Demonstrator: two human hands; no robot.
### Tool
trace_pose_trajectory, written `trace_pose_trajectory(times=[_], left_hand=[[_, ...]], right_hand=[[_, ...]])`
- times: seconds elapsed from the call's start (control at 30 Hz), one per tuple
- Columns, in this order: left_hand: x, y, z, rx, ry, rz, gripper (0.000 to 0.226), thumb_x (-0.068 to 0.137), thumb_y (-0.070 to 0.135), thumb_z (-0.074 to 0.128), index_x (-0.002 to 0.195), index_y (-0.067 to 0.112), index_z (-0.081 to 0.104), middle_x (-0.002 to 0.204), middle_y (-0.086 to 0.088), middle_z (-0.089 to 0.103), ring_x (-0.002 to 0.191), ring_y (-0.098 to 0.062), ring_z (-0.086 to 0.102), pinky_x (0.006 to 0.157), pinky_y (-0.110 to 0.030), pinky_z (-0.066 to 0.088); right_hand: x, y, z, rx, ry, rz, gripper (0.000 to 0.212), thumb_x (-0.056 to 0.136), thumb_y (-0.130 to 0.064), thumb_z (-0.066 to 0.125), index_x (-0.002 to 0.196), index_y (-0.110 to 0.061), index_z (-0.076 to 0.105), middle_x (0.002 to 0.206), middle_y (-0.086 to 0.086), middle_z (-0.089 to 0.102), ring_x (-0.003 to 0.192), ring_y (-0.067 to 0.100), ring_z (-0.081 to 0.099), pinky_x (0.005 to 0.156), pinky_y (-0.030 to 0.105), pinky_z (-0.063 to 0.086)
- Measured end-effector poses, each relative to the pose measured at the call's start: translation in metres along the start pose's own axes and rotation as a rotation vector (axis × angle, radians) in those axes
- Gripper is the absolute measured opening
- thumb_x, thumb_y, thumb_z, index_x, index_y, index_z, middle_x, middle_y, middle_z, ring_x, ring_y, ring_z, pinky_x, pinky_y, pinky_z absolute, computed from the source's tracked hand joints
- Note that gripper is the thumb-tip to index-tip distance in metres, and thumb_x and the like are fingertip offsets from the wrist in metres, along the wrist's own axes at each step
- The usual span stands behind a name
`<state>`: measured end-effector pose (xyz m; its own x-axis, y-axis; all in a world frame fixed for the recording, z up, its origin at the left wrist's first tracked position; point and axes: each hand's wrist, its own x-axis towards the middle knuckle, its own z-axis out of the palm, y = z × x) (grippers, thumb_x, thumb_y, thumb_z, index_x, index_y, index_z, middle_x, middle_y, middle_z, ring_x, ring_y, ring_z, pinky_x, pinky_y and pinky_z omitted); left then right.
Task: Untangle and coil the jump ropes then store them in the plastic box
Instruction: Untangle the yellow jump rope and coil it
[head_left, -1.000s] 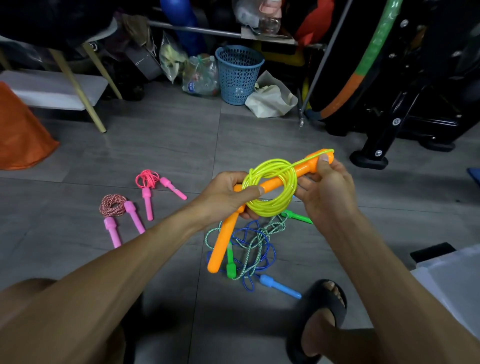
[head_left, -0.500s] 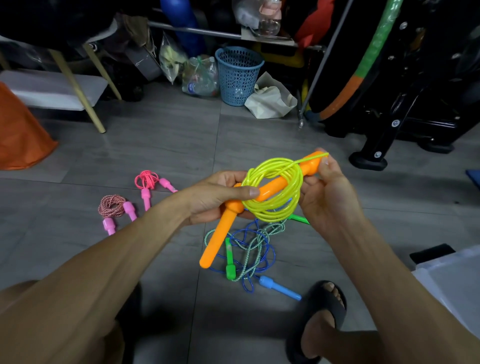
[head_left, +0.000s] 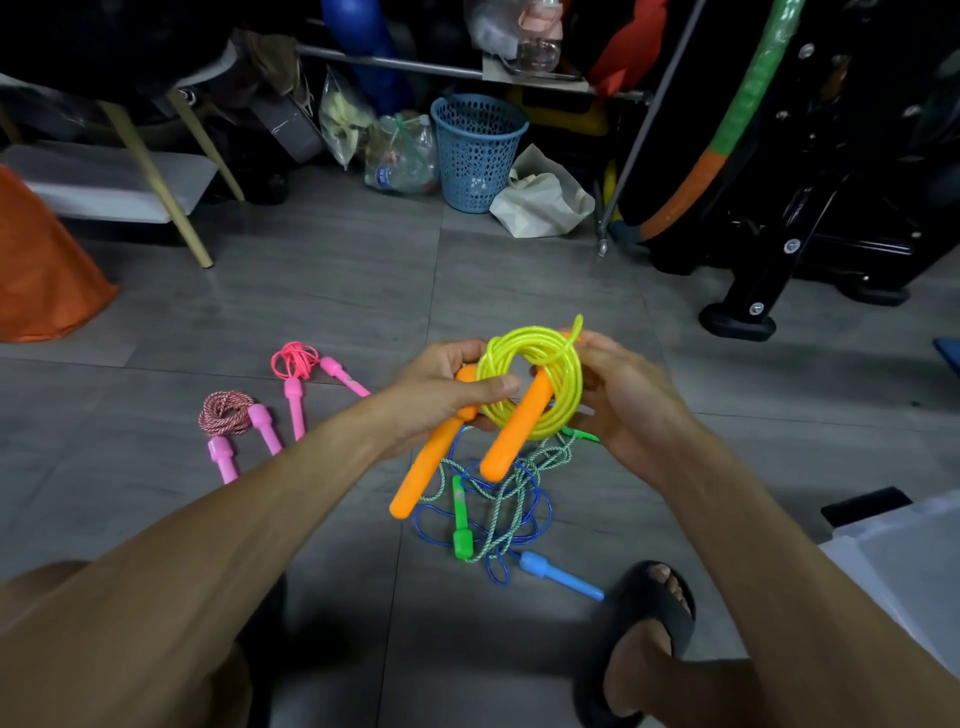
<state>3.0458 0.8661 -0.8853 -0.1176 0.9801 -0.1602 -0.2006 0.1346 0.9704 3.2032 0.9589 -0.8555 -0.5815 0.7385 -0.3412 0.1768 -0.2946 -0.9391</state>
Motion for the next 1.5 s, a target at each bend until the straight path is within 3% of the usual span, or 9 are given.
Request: trace_pose_trajectory(times=[0.17,0.27,0.33,0.43,0.6,0.83,1.03,1.33,1.5], left_hand=[[0.001,-0.007,0.011,0.245,0.189,0.121,0.019,0.079,0.016,0.075,0.088,0.01,0.059,0.077,-0.013,0.062,0.071,-0.02,0.063,0.069,-0.04,0.059],[0.005,-0.008,0.013,0.251,0.3,0.153,0.019,0.077,0.014,0.076,0.081,0.014,0.057,0.071,-0.007,0.059,0.066,-0.018,0.061,0.064,-0.038,0.06],[0.01,-0.011,0.013,0.249,0.413,0.161,0.02,0.077,0.012,0.077,0.079,0.013,0.056,0.072,-0.009,0.058,0.066,-0.02,0.061,0.06,-0.035,0.059],[0.015,-0.018,0.012,0.238,0.529,0.163,0.021,0.078,0.01,0.075,0.078,0.01,0.055,0.076,-0.015,0.057,0.063,-0.019,0.06,0.053,-0.028,0.057],[0.022,-0.027,0.004,0.318,0.6,0.084,0.022,0.081,0.022,0.073,0.074,0.013,0.054,0.071,-0.01,0.055,0.061,-0.019,0.06,0.055,-0.037,0.059],[0.024,-0.026,-0.021,0.207,0.597,-0.058,0.018,0.085,0.024,0.069,0.078,0.01,0.059,0.076,-0.013,0.053,0.066,-0.022,0.059,0.054,-0.029,0.055],[0.017,-0.017,-0.018,0.192,0.568,-0.044,0.023,0.086,0.023,0.067,0.089,0.0,0.063,0.077,-0.015,0.057,0.068,-0.023,0.061,0.057,-0.031,0.059],[-0.002,-0.017,0.007,-0.194,0.29,-0.035,0.007,0.089,0.013,0.061,0.088,0.007,0.057,0.072,-0.002,0.068,0.065,-0.016,0.069,0.065,-0.034,0.06],[-0.007,-0.025,-0.006,-0.203,0.292,-0.059,0.019,0.089,0.021,0.06,0.099,0.004,0.06,0.087,-0.011,0.07,0.075,-0.023,0.07,0.067,-0.031,0.059]], right_hand=[[0.005,0.011,0.008,-0.138,0.006,0.142,0.062,0.094,-0.061,0.025,0.113,-0.017,0.066,0.106,0.014,0.07,0.104,0.032,0.064,0.094,0.051,0.047],[0.003,0.009,0.01,-0.09,0.153,0.061,0.06,0.096,-0.06,0.02,0.099,-0.024,0.067,0.095,0.002,0.072,0.095,0.021,0.065,0.09,0.043,0.046],[0.003,0.01,0.009,-0.18,0.245,-0.043,0.042,0.095,-0.055,0.037,0.11,-0.023,0.06,0.104,0.003,0.069,0.092,0.018,0.065,0.086,0.041,0.05],[0.002,0.018,0.012,-0.659,0.174,-0.064,0.069,0.081,-0.039,0.068,0.137,-0.014,0.037,0.11,0.005,0.067,0.099,0.018,0.062,0.074,0.03,0.049],[0.004,0.031,0.012,-1.027,-0.013,-0.224,0.011,0.086,-0.019,0.054,0.084,-0.01,0.06,0.084,0.013,0.068,0.085,0.034,0.065,0.075,0.046,0.052],[0.002,0.012,-0.036,-1.178,-0.015,-0.239,0.018,0.093,-0.015,0.05,0.109,-0.016,0.058,0.088,0.001,0.058,0.081,0.021,0.052,0.069,0.026,0.034],[0.002,0.008,-0.062,-1.168,0.07,-0.362,0.015,0.092,-0.012,0.053,0.106,-0.017,0.054,0.073,-0.01,0.047,0.075,0.019,0.045,0.064,0.027,0.026],[0.003,0.031,-0.01,-0.855,-0.01,-0.392,0.042,0.088,-0.023,0.063,0.127,-0.02,0.049,0.084,0.001,0.064,0.074,0.019,0.064,0.072,0.035,0.052],[0.016,0.027,0.016,-0.21,0.071,-0.194,0.019,0.095,-0.019,0.054,0.112,-0.011,0.059,0.076,0.006,0.063,0.062,0.016,0.061,0.05,0.028,0.051]])
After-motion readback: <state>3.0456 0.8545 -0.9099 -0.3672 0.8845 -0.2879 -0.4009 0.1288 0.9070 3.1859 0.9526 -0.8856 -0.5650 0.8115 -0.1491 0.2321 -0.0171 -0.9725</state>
